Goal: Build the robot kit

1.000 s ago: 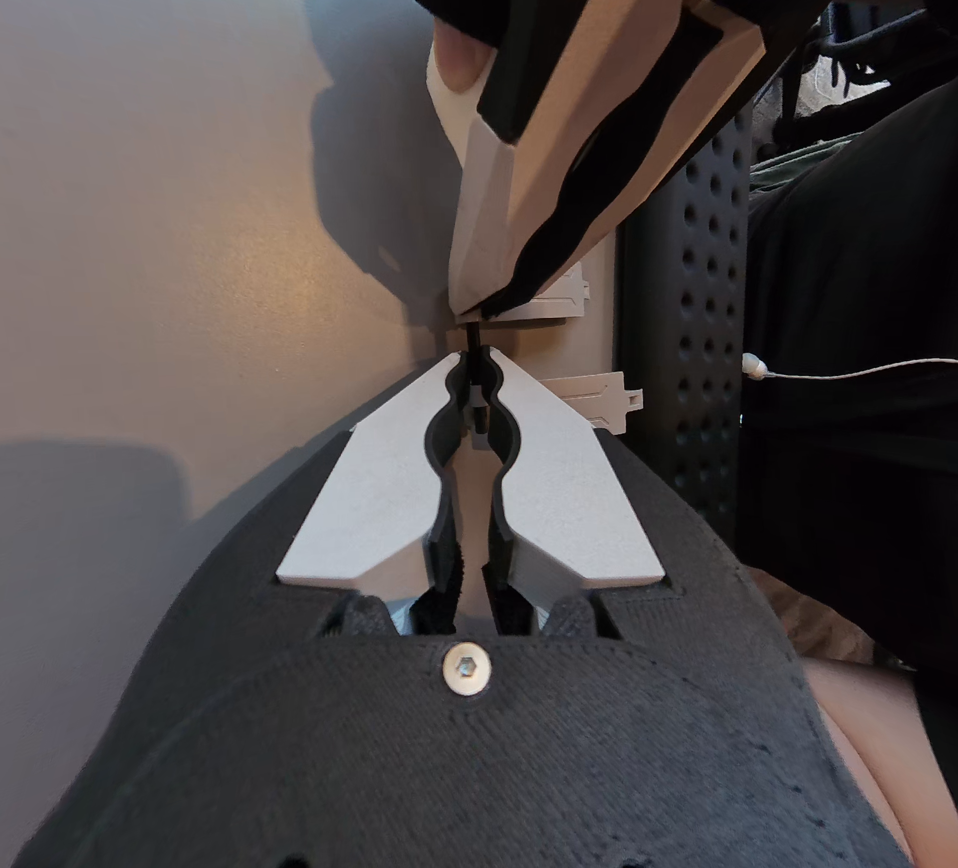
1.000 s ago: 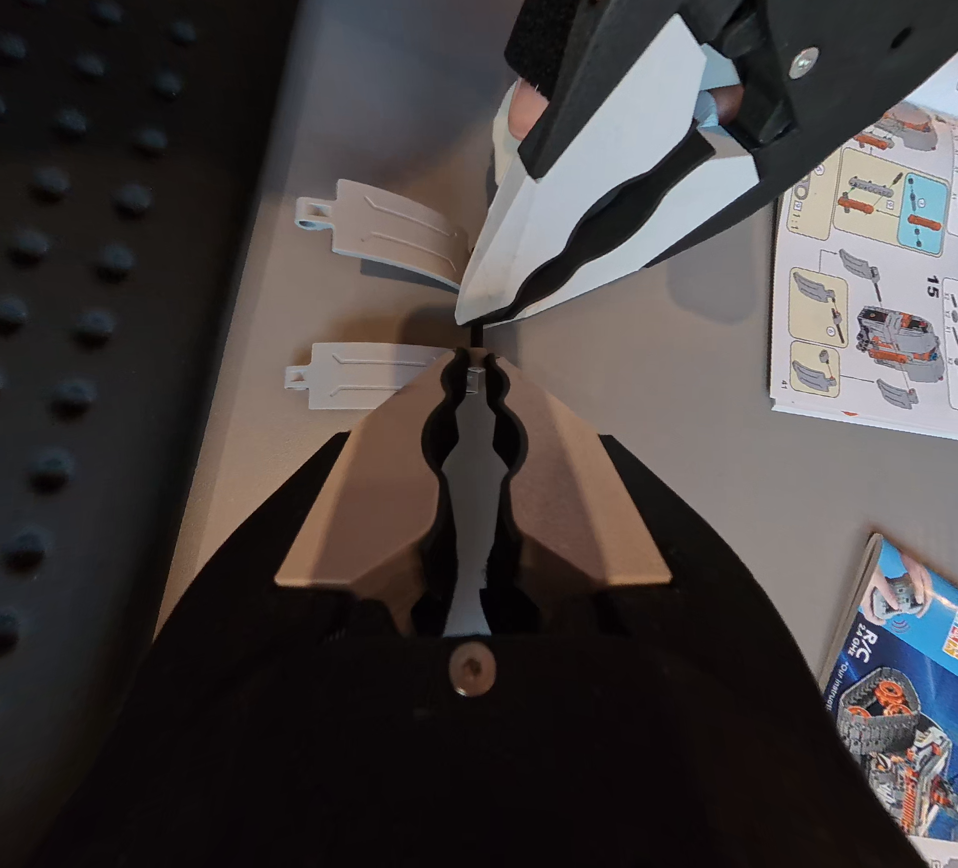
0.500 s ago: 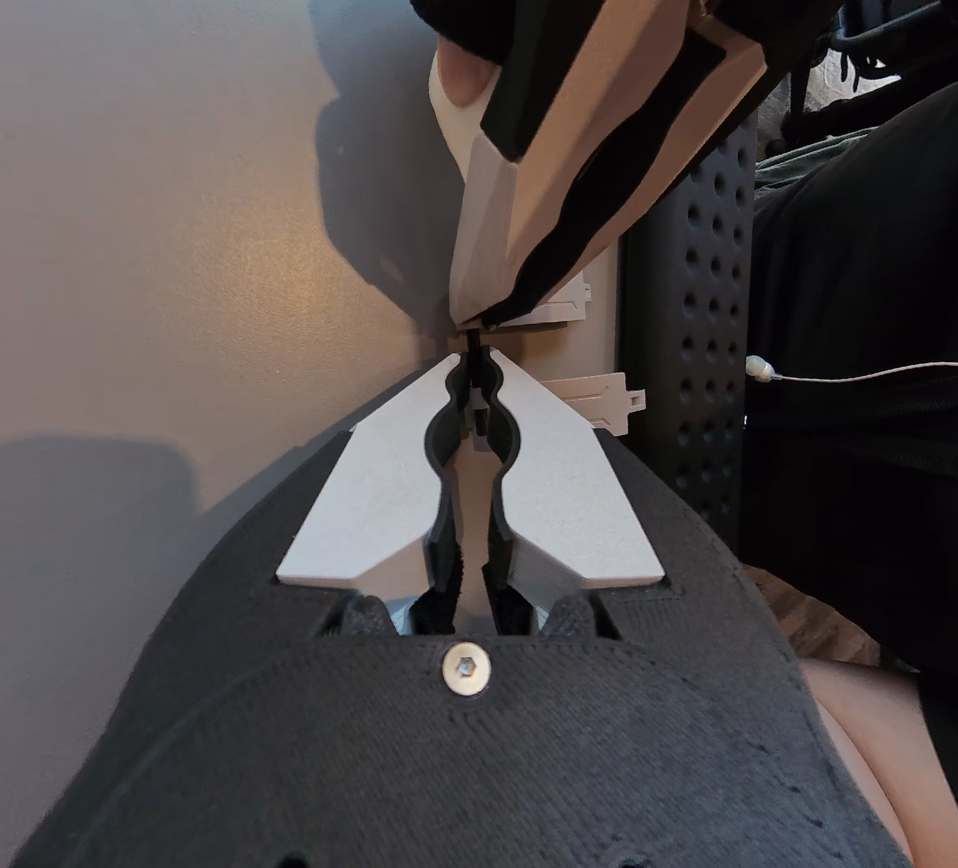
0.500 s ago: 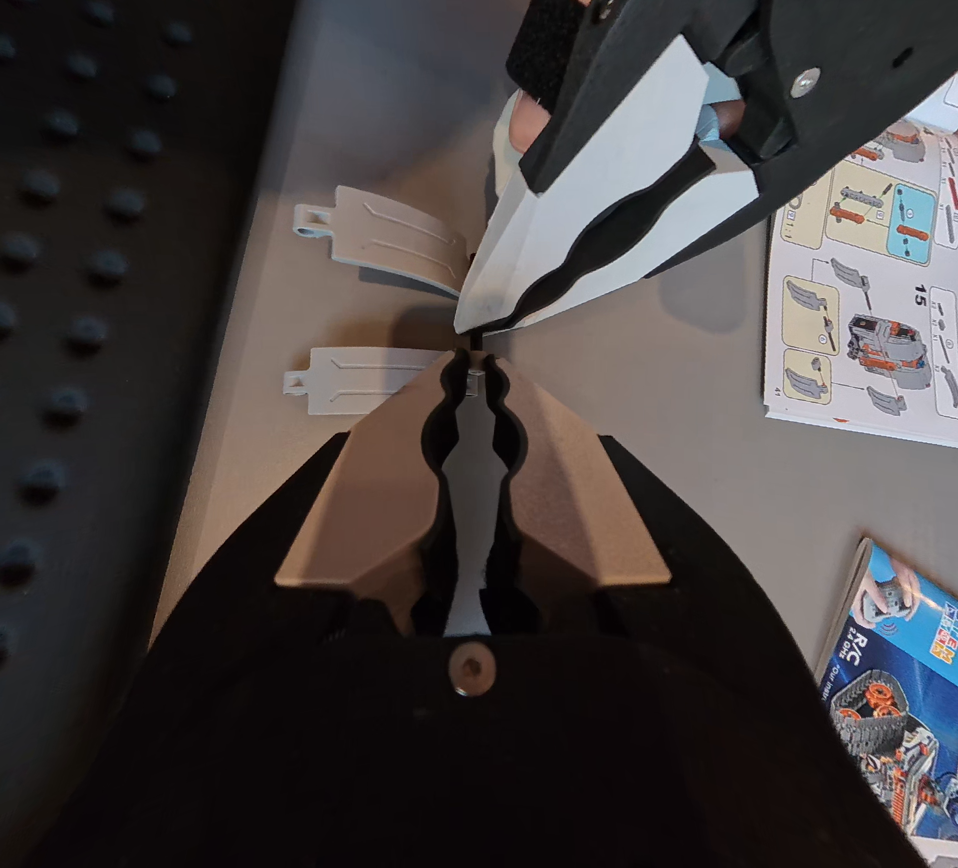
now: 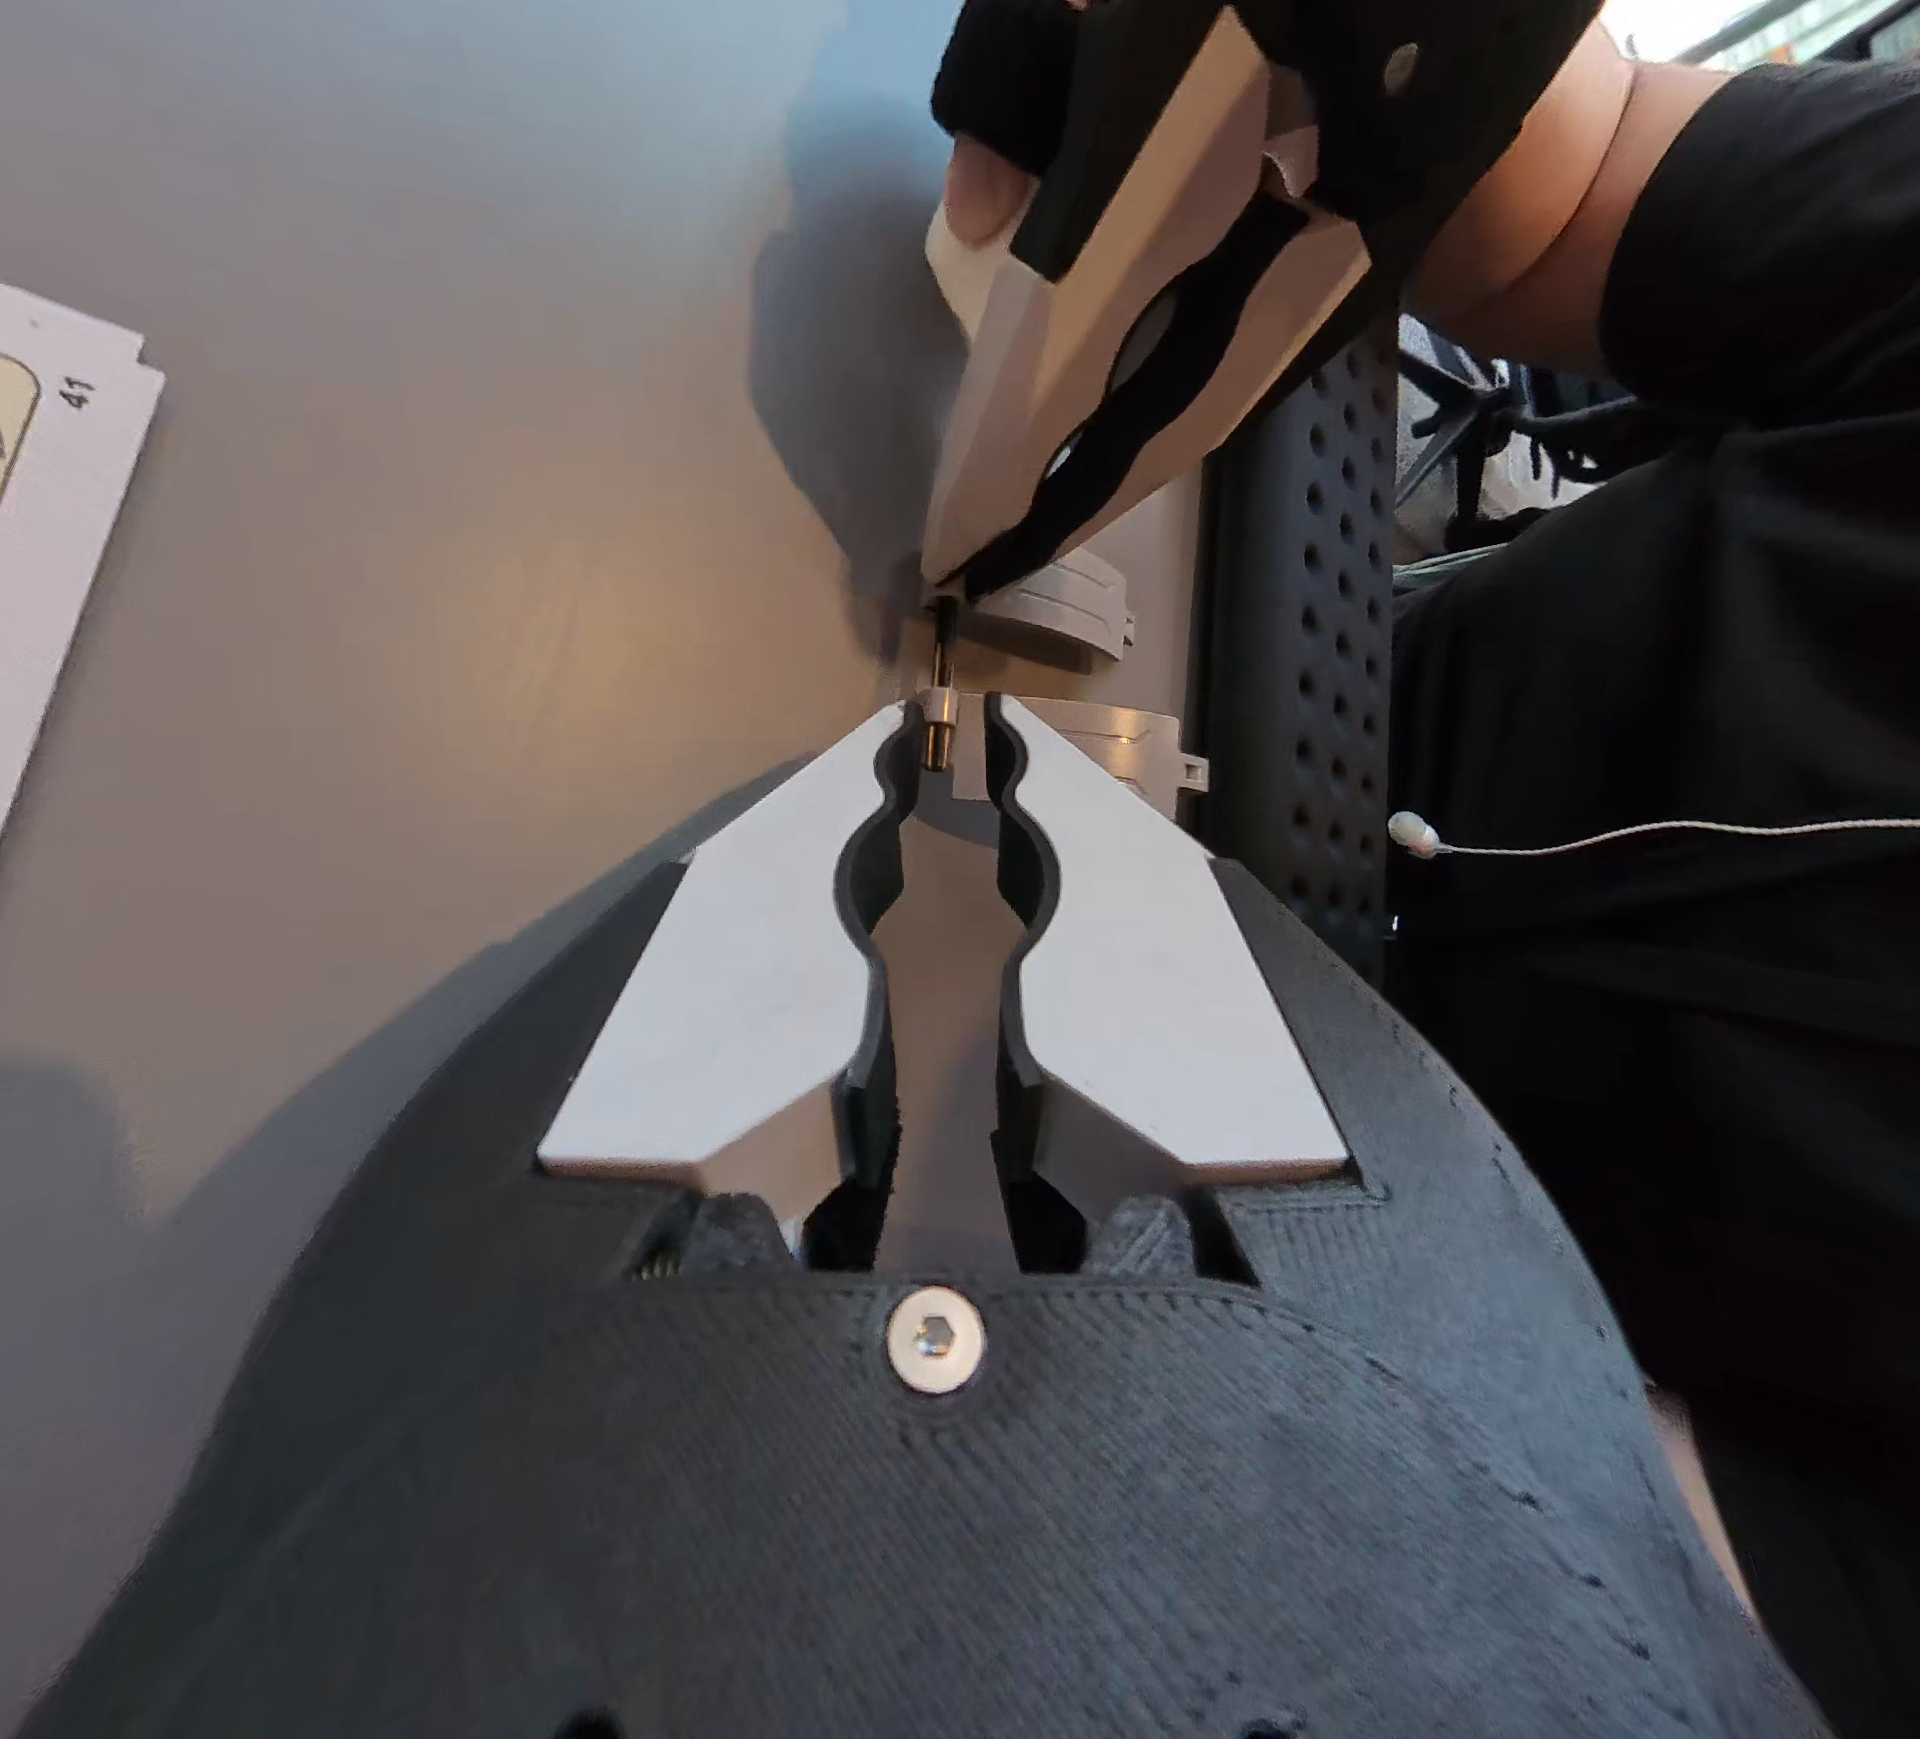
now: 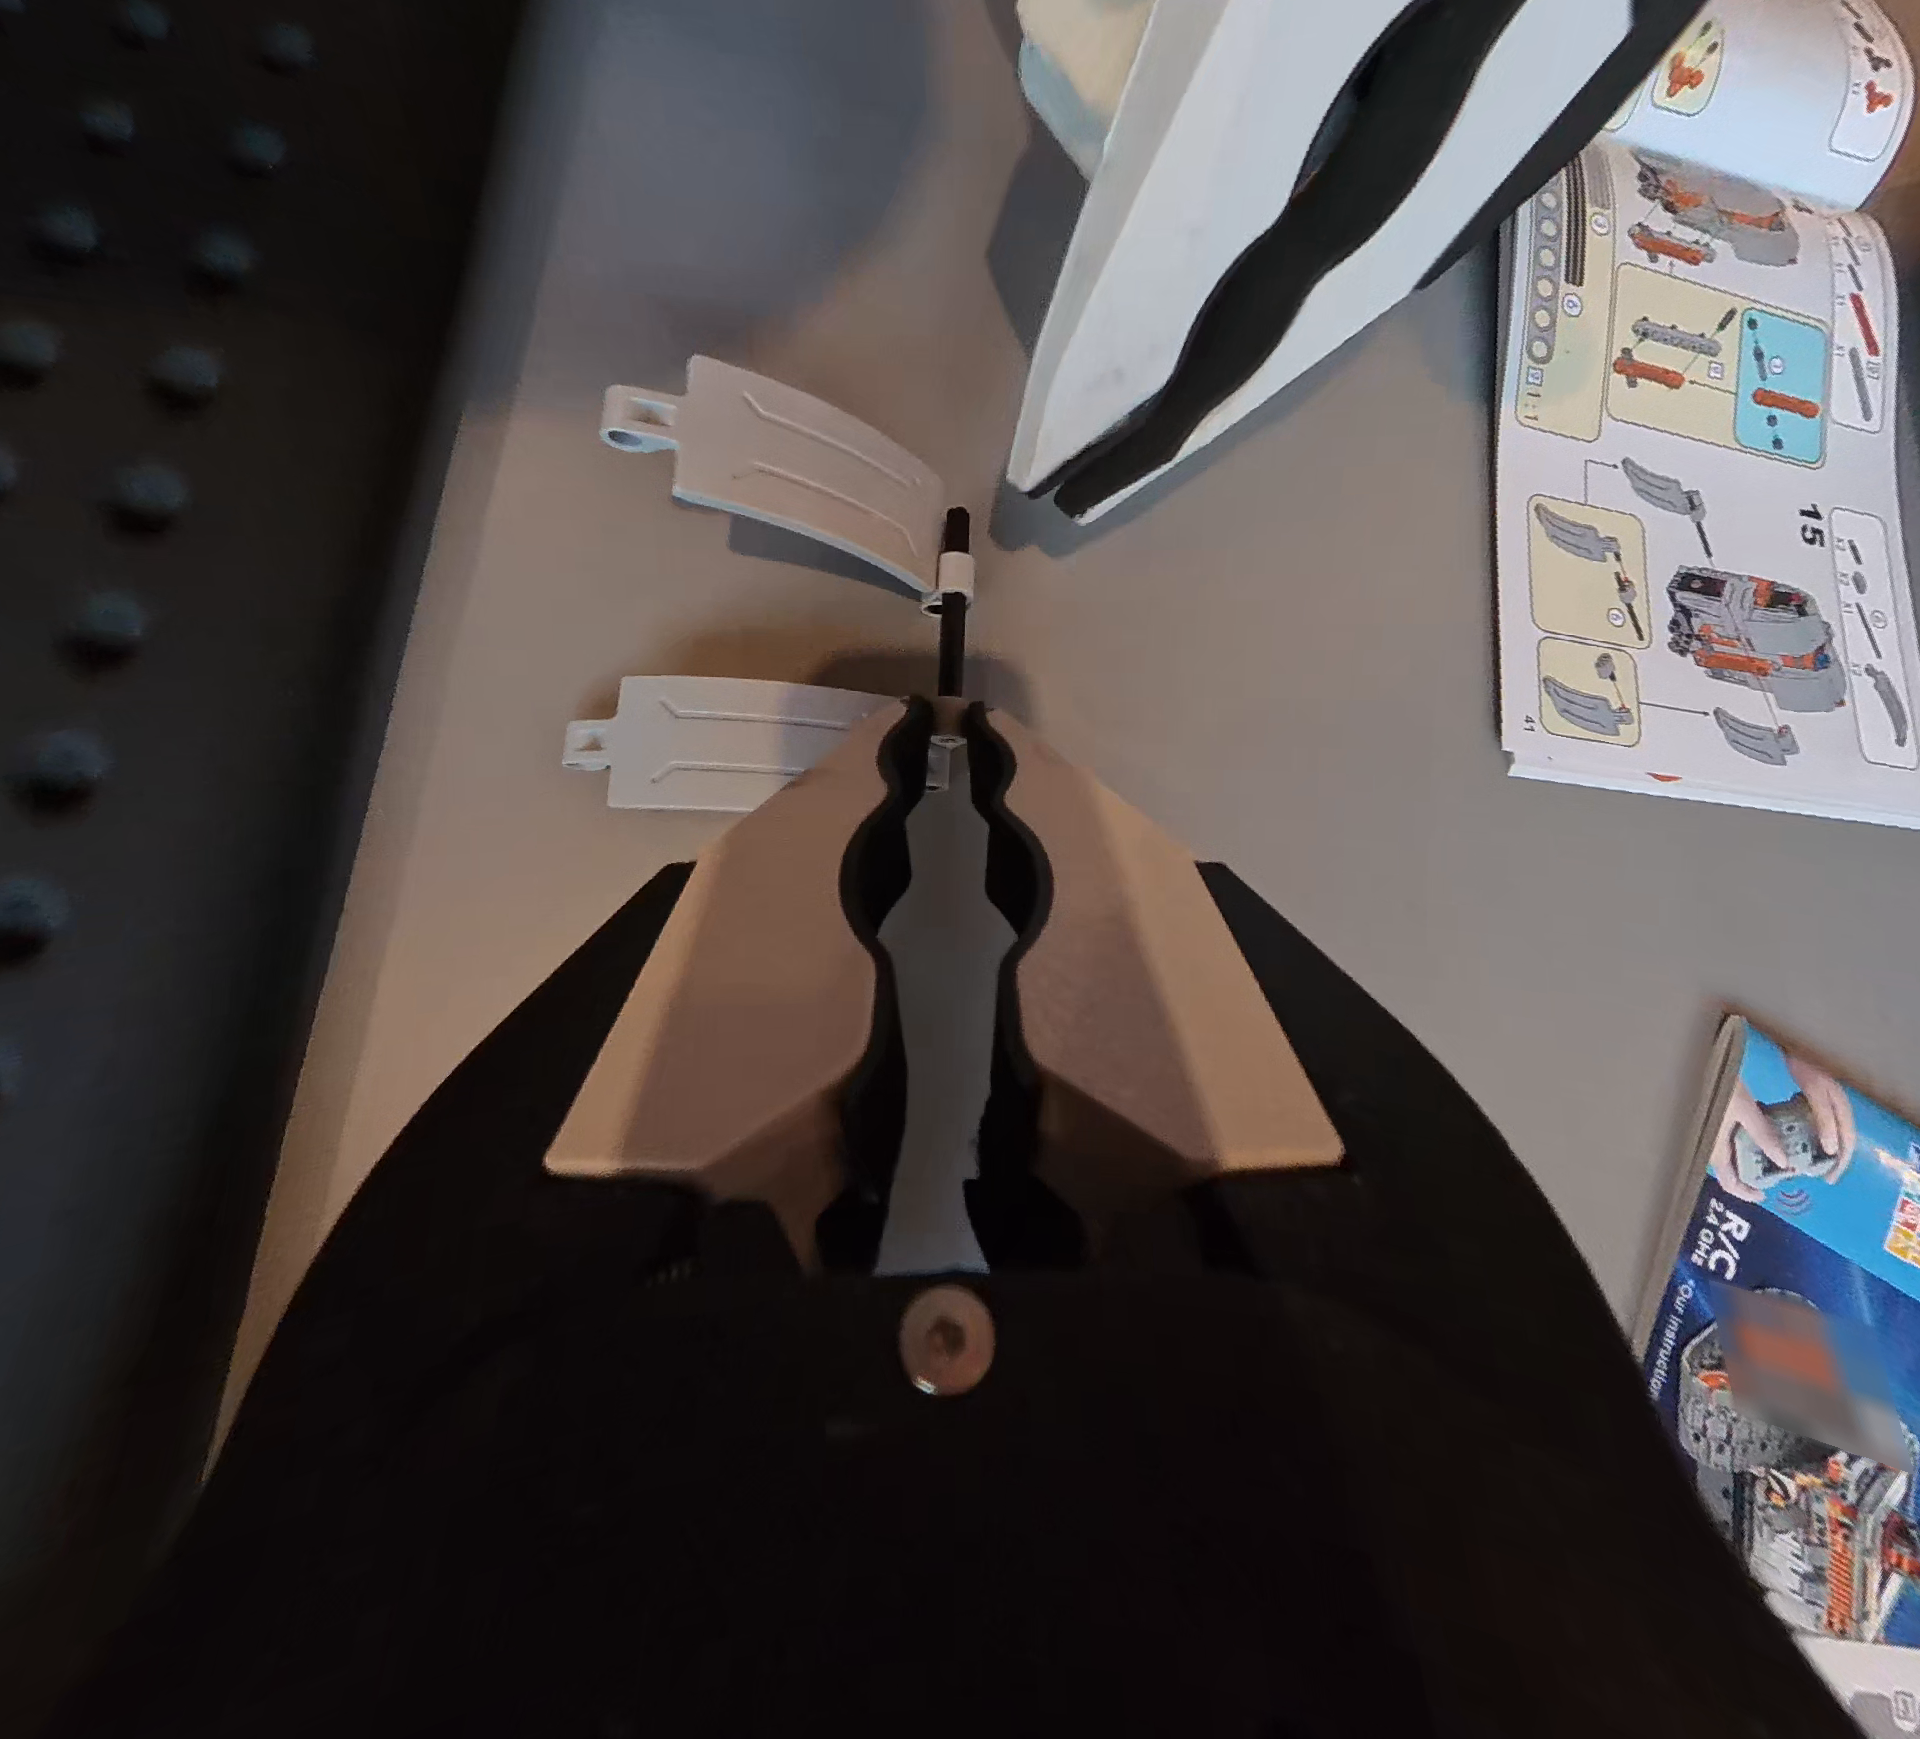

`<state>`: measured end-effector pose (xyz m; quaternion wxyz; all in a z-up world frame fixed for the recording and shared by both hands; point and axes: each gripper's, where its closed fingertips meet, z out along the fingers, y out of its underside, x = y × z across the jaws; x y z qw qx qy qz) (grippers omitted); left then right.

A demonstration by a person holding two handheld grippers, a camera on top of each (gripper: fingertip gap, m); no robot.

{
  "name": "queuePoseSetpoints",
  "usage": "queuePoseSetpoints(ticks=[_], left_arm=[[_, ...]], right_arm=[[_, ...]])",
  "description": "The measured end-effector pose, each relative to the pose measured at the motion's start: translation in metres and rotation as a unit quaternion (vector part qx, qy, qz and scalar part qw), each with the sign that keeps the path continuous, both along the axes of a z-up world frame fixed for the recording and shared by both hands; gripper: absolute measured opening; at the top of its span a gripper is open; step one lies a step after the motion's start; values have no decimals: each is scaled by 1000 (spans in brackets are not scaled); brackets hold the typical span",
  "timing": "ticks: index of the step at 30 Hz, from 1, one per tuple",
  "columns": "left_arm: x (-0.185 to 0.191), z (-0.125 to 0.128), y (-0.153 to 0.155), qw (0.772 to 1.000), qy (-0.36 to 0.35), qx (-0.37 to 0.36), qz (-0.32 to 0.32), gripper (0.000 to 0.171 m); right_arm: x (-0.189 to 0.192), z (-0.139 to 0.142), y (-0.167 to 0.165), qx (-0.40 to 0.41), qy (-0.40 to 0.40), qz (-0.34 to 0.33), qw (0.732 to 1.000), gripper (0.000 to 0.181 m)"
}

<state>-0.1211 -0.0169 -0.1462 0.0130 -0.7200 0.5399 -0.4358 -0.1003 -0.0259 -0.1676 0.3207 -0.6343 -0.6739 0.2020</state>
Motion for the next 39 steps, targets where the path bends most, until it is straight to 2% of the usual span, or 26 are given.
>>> queuePoseSetpoints(ticks=[4, 8, 10, 15, 18, 23, 26, 32, 39], left_arm=[[-6, -14, -6, 999, 39, -18, -14, 7], [-9, -19, -11, 998, 52, -27, -24, 3], [-7, -15, -14, 997, 41, -54, -22, 4], [-2, -10, -15, 994, 29, -101, -5, 15], [-4, -14, -16, 996, 42, -79, -12, 22], [-1, -13, -19, 998, 42, -47, -20, 48], [1, -13, -17, 999, 42, -27, -19, 51], [4, -11, -23, 999, 41, -8, -31, 62], [8, -14, -28, 998, 45, 8, -43, 54]], right_arm=[[7, 3, 4, -1, 11, -9, 1000, 19], [20, 3, 4, -69, 31, -27, 997, 17], [22, 2, 3, -113, 46, -34, 992, 17], [14, 6, -2, -183, 86, -30, 979, 17], [6, 7, -5, -181, 93, -24, 979, 26], [5, 7, -6, -169, 89, -17, 981, 26], [2, 10, -3, -163, 101, -19, 981, 21], [-3, -3, -1, -159, 74, -22, 984, 5], [-1, -3, 5, -146, 74, -31, 986, 5]])
